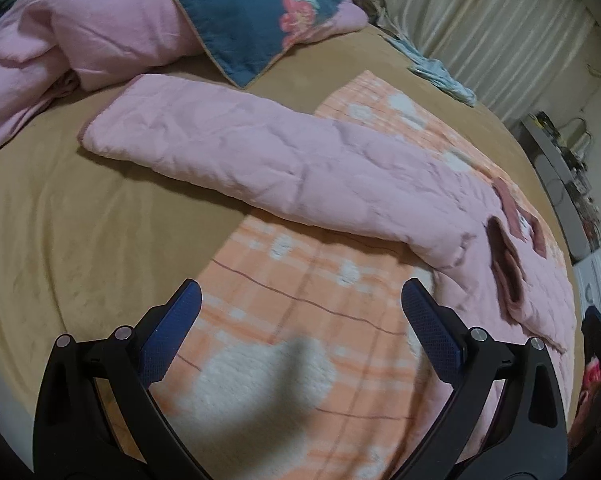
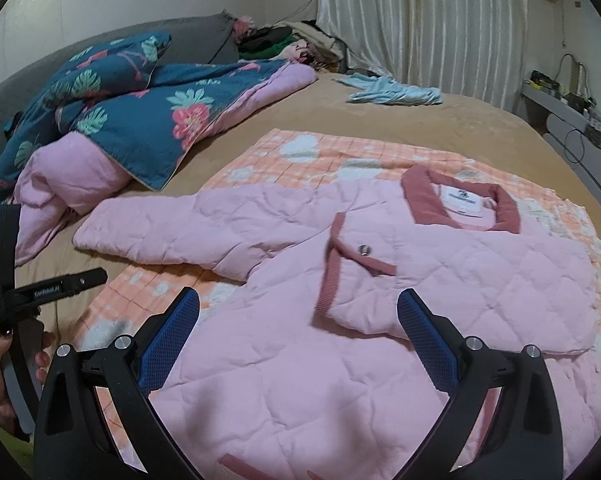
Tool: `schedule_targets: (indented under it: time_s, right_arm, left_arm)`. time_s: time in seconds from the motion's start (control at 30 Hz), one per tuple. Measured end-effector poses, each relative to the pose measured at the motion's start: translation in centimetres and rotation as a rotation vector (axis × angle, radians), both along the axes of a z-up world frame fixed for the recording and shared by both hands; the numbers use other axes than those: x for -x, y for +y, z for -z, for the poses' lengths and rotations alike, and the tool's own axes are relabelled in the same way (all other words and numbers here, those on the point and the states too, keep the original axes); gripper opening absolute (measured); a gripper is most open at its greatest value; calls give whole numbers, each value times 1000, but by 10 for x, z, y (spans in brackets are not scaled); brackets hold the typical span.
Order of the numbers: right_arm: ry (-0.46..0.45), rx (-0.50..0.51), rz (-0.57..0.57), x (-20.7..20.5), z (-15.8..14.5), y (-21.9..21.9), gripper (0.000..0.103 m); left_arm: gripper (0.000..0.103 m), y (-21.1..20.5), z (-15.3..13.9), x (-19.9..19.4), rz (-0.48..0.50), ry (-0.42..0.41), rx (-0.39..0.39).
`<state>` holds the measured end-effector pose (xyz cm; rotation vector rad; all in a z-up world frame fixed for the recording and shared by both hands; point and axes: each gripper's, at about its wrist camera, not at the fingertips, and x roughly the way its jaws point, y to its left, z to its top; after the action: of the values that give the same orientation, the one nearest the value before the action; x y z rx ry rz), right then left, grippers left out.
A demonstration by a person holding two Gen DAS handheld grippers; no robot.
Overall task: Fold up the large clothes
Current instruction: 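Grasp the other sleeve cuff with the left gripper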
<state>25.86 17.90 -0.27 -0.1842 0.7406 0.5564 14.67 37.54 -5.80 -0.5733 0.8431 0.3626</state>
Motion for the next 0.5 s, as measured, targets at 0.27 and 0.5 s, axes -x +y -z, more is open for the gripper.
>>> schedule_targets:
  time_s: [0.27,0.5]
  right_arm:
    - [14,47,-39,-8,23,29,99]
    - [46,50,-25,-20,37,36,99]
  left_arm:
    - [94,32,19,-10,-75,10,26]
    - [94,61,34,-20,-153,-7,63]
